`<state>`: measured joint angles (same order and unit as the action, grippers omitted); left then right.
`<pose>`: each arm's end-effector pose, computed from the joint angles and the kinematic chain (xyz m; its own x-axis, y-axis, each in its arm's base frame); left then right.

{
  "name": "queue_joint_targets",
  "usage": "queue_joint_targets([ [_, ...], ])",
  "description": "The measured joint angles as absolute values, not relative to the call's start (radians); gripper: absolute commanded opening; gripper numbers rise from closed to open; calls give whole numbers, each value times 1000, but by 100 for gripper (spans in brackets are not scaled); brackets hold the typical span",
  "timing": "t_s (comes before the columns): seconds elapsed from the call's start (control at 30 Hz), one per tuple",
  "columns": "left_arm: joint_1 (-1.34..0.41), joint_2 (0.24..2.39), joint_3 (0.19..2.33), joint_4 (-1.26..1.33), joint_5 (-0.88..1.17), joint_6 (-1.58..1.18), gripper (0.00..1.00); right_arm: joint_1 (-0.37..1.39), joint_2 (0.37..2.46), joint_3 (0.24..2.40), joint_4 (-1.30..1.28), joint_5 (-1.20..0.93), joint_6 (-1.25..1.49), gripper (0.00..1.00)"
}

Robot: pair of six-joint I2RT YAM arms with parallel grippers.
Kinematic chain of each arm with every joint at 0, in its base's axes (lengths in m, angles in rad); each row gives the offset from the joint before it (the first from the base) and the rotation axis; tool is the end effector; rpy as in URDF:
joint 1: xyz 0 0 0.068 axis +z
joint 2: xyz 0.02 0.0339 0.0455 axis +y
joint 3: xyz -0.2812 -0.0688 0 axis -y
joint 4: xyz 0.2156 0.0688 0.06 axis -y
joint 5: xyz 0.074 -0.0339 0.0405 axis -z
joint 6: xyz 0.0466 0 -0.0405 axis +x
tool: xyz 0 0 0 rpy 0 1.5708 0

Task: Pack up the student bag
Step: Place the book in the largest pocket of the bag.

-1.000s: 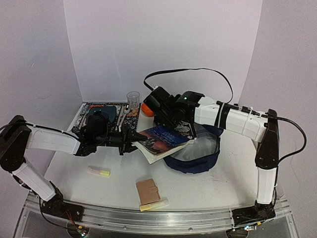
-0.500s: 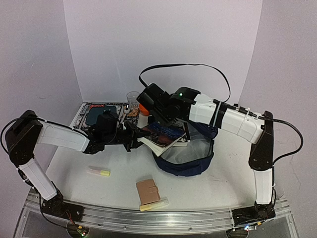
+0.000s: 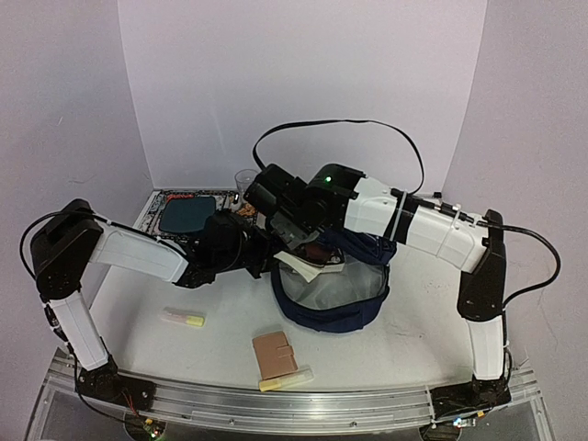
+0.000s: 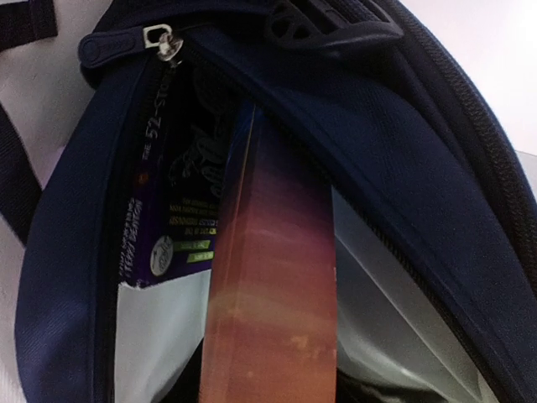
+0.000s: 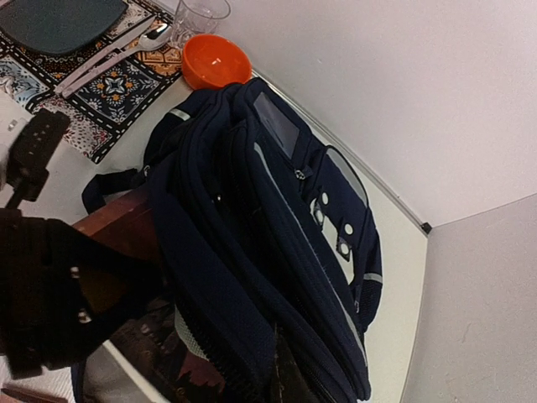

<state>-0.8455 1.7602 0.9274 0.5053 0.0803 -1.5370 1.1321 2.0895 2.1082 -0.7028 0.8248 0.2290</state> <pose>0.2469 -0.2842 0.2318 -0.8030 -0.5959 -0.0062 -0.1864 0.2610 -0.9472 0.2245 0.3980 0.3550 -0.3460 -0.3748 -0.8601 -0.3020 0.9124 -0.2761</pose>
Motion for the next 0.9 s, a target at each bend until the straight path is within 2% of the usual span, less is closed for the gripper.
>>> queue_joint_targets([
  [0.07, -865, 1786, 939, 523, 27, -1516, 5, 1133, 2090, 2108, -709, 805, 250, 0],
  [0.2, -900, 1829, 962, 539, -71, -1458, 22, 1133, 2090, 2108, -712, 786, 272, 0],
  [0.37, -907, 1866, 983, 568, -112, -1390, 54, 1133, 2090, 2108, -714, 779, 283, 0],
  [0.53, -906, 1850, 943, 618, -117, -1316, 72, 1133, 2089, 2106, -714, 780, 283, 0],
  [0.67, -906, 1782, 857, 619, -116, -1267, 72, 1134, 2089, 2093, -714, 780, 283, 0],
  [0.73, -906, 1750, 832, 613, -116, -1255, 67, 1135, 2089, 2090, -713, 780, 283, 0],
  [0.8, -906, 1715, 802, 610, -116, -1258, 57, 1135, 2089, 2088, -713, 779, 283, 0],
  [0.9, -906, 1700, 786, 601, -110, -1280, 34, 1135, 2089, 2088, -713, 779, 283, 0],
])
